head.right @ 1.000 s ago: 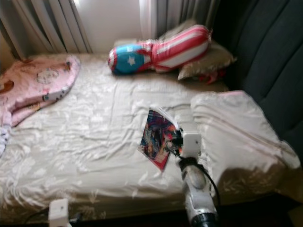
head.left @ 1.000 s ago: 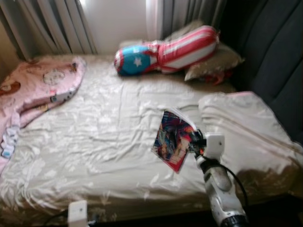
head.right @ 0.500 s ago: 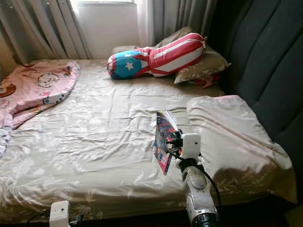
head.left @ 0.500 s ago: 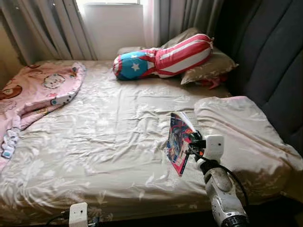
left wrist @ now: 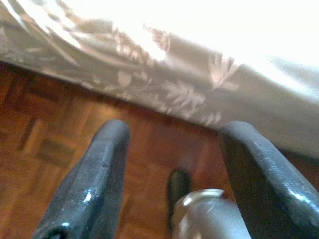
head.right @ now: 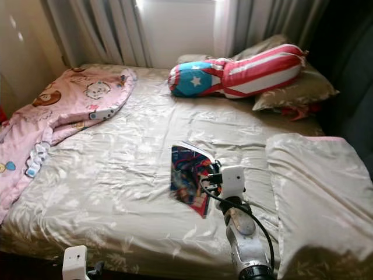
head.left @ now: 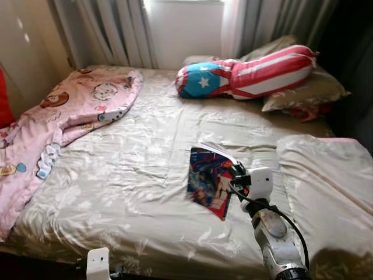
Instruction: Clean up the room
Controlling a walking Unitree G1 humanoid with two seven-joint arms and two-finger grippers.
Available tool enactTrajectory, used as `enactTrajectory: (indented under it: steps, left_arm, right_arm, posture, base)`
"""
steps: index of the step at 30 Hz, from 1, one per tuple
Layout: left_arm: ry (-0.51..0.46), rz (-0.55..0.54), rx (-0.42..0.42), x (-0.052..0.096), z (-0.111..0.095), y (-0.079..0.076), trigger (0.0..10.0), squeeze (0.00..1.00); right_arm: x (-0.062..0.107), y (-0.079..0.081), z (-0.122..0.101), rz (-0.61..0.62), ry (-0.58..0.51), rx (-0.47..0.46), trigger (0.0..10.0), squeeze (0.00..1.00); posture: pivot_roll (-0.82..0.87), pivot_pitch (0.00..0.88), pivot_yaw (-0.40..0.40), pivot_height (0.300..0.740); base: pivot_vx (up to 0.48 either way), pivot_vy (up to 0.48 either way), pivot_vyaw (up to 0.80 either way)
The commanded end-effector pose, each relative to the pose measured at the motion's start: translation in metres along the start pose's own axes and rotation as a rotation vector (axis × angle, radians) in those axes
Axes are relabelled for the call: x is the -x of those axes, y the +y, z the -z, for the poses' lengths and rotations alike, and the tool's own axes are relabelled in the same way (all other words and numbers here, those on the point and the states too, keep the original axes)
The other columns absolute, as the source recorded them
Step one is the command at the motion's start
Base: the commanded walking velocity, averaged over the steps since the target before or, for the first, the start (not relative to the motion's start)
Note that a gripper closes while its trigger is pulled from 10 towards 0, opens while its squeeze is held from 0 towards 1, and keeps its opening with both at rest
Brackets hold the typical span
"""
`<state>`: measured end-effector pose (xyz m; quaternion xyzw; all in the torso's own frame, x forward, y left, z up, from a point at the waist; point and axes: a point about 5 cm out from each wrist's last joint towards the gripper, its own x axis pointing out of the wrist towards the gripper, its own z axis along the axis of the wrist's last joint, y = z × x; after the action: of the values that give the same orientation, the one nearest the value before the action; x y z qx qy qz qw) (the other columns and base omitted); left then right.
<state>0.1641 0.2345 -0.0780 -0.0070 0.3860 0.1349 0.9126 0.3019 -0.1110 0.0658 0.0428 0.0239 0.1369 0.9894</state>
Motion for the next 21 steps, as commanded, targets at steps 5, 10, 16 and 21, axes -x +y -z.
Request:
enactTrajectory:
  steps: [5, 10, 16, 21]
  left_arm:
    - [-0.026, 0.026, 0.006, -0.003, -0.008, -0.009, 10.0, 0.0]
    - [-0.031, 0.028, 0.006, -0.003, -0.01, -0.009, 10.0, 0.0]
    - [-0.037, 0.031, 0.002, -0.004, -0.012, -0.009, 10.0, 0.0]
    - [-0.068, 0.04, -0.002, -0.006, -0.02, -0.009, 10.0, 0.0]
  right_arm:
    - [0.002, -0.017, -0.007, 0.051, -0.019, 0.02, 10.0, 0.0]
    - [0.002, -0.017, -0.007, 0.049, -0.017, 0.015, 10.0, 0.0]
    - [0.001, -0.016, -0.006, 0.052, -0.012, 0.016, 10.0, 0.0]
    - [0.0, -0.018, -0.008, 0.066, -0.016, 0.016, 10.0, 0.0]
  posture:
    - [-0.03, 0.0, -0.02, 0.736]
    - [-0.03, 0.0, -0.018, 0.736]
    - [-0.04, 0.0, -0.012, 0.736]
    - [-0.04, 0.0, -0.008, 0.736]
  base:
    - [0.108, 0.0, 0.0]
    - [0.0, 0.0, 0.0]
    - [0.0, 0.0, 0.0]
    - [0.0, 0.0, 0.0]
